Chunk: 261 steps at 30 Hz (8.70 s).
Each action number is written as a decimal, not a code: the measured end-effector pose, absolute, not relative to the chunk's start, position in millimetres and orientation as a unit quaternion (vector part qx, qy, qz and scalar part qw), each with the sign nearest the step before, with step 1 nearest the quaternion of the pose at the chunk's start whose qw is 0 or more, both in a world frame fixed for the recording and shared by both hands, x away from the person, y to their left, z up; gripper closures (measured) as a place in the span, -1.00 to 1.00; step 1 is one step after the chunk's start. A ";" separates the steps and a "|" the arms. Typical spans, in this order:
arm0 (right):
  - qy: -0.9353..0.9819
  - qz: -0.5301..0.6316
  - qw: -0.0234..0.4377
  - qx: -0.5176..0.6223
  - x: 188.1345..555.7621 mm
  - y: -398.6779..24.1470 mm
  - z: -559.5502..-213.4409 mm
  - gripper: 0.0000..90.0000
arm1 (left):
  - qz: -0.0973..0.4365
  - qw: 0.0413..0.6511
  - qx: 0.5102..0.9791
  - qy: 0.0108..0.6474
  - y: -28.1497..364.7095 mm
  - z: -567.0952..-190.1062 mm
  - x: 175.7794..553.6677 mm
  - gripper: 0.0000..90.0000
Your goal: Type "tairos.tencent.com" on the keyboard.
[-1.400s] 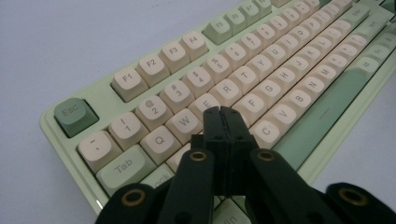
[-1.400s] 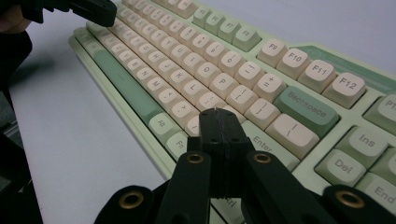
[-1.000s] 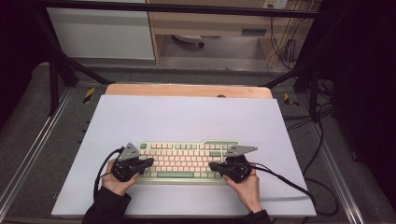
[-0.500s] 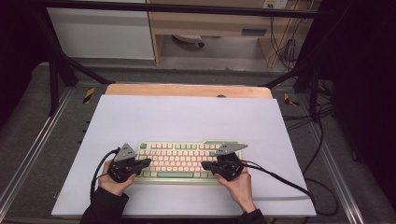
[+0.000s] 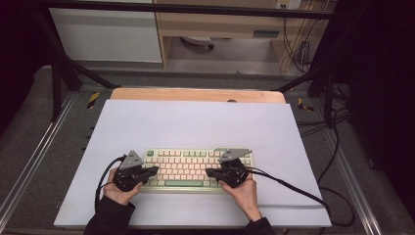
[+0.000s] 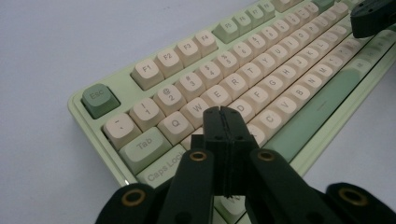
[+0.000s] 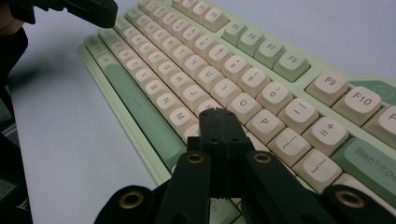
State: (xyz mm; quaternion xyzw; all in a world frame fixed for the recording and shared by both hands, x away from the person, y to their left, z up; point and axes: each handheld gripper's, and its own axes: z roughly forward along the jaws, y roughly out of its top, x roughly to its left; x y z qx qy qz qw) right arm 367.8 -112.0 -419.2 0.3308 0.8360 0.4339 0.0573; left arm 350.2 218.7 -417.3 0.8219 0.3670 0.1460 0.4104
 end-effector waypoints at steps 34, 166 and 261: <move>0.846 0.422 0.061 0.321 366.5 -106.4 -427.8 1.00 | 0.145 0.411 0.823 0.365 218.3 -418.1 350.4 0.99; 0.840 0.422 0.078 0.333 362.3 -137.2 -416.2 1.00 | 0.158 0.402 0.831 0.350 168.5 -413.2 370.7 1.00; 0.847 0.433 0.058 0.304 359.3 -94.8 -409.3 1.00 | 0.154 0.406 0.819 0.375 222.4 -417.8 353.1 0.99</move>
